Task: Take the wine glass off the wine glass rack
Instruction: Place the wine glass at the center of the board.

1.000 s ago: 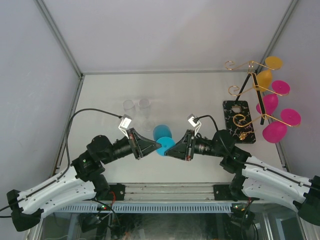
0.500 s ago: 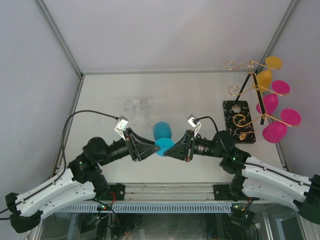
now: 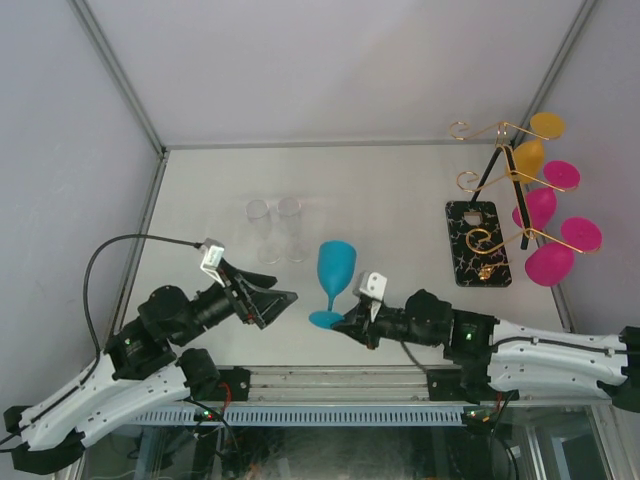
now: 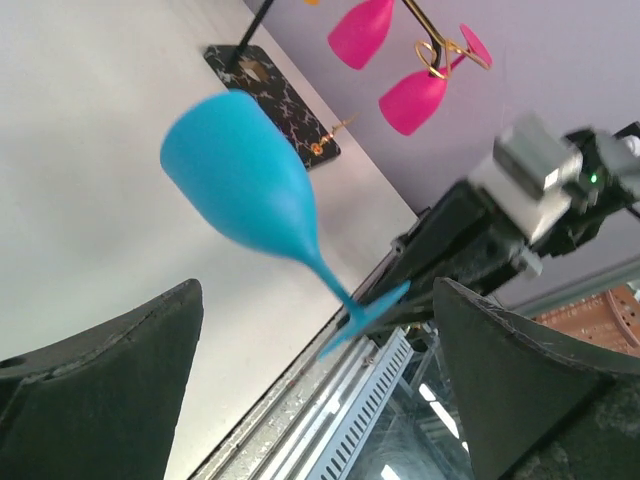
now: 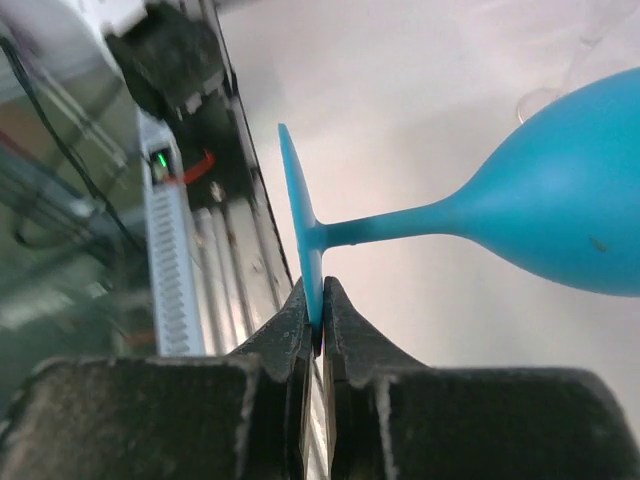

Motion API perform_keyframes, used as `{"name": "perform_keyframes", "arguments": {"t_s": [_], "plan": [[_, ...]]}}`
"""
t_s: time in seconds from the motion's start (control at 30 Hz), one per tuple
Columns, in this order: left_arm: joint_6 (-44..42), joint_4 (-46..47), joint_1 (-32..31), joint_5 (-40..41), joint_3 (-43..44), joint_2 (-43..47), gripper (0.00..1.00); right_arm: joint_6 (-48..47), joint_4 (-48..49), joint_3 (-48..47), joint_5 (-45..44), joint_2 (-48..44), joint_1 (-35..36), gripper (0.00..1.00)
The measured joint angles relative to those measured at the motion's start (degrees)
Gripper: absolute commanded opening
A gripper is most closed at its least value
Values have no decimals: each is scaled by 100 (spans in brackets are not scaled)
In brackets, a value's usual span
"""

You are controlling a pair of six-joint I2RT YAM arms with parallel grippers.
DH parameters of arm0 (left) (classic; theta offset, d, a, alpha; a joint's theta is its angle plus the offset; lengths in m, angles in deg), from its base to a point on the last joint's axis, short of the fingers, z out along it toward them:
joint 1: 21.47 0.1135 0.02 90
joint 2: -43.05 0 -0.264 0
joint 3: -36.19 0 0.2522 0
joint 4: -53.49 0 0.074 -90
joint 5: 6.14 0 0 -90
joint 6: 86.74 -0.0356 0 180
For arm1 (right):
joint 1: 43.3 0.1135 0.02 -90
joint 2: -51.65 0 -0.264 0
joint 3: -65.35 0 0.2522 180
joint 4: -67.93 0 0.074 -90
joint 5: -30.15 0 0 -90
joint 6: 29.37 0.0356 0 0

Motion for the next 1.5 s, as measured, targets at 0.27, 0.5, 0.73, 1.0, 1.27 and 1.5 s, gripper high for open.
{"name": "perform_keyframes", "arguments": {"t_s": [0.27,0.5,0.73,1.0,1.27,1.5], "plan": [[-48,-647,0,417,640,-330,100,-2612,-396,197,-1029,514,1364,0],[-46,-1054,57,525,748,-752,100,-3569,-518,256,-1593,953,1598,0],[76,-1054,828,-55,911,-925,100,-4013,-542,256,-1609,1067,1762,0],[286,-931,1502,-833,1040,-874,100,-4240,-413,354,-1239,730,1904,0],[304,-726,1626,-1488,1137,-1239,100,-4291,-376,367,-879,678,1965,0],[208,-640,1631,-2251,1141,-1751,94,-4334,-332,369,-597,564,1971,0]]}}
